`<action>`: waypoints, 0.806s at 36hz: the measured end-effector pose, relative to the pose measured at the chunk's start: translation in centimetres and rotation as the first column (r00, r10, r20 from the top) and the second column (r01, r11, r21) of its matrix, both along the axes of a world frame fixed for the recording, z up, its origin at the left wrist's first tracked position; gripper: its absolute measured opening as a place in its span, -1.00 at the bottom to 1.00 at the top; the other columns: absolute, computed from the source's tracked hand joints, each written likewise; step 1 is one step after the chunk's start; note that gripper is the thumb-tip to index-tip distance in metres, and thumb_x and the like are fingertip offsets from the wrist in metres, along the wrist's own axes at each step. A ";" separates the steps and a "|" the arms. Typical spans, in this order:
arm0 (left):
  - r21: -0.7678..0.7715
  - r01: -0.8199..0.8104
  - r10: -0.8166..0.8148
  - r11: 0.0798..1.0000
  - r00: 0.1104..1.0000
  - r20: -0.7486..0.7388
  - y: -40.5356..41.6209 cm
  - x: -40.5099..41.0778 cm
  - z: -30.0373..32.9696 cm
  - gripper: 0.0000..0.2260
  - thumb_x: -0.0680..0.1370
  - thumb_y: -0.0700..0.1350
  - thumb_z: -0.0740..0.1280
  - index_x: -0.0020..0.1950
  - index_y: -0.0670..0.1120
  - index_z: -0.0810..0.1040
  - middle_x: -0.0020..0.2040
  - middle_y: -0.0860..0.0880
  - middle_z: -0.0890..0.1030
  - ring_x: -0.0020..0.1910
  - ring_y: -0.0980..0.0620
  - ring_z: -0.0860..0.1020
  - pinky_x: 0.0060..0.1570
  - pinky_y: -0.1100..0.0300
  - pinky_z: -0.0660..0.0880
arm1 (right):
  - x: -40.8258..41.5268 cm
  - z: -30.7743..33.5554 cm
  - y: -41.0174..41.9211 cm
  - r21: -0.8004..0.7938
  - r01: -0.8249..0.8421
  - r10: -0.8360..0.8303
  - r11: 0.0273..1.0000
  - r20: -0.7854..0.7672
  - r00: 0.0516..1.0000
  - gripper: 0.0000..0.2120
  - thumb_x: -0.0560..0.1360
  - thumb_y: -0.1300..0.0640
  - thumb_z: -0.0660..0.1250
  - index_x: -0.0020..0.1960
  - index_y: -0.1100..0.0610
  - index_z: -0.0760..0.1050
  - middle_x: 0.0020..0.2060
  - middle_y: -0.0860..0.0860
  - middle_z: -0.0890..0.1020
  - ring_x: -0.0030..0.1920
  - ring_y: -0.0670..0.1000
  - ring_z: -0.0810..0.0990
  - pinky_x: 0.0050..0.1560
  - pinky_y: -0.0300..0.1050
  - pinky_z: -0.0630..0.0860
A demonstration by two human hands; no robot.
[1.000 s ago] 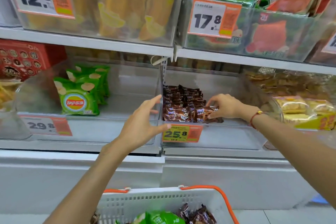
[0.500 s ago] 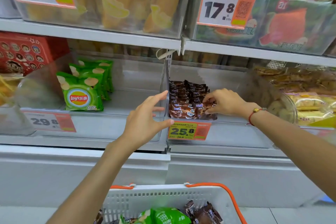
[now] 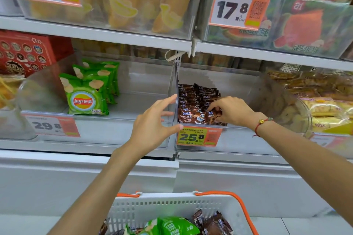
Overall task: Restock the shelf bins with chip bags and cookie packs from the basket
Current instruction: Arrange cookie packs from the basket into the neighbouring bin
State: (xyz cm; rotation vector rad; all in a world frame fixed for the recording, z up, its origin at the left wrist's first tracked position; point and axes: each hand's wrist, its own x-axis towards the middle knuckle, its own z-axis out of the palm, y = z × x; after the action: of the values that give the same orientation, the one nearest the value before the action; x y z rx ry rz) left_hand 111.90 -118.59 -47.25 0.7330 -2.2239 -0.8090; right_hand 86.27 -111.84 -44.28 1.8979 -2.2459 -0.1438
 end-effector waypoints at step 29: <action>-0.056 0.031 0.003 0.998 0.850 0.527 3.5 9.7 2.1 -0.81 0.52 0.05 0.36 0.12 0.18 0.51 0.07 0.29 0.54 -0.04 0.24 0.56 0.02 0.19 0.46 | 12.9 -3.6 8.8 -0.209 -0.086 0.201 0.974 0.627 0.753 -0.85 0.45 0.17 0.42 -0.05 -0.04 0.63 -0.23 -0.09 0.65 -0.27 -0.13 0.56 -0.20 -0.18 0.52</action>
State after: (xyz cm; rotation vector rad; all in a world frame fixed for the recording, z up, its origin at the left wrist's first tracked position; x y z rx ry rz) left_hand 121.56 -115.09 -45.16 1.0041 -2.7300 -0.5841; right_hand 99.21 -103.07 -47.85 2.2501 -2.3571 0.8326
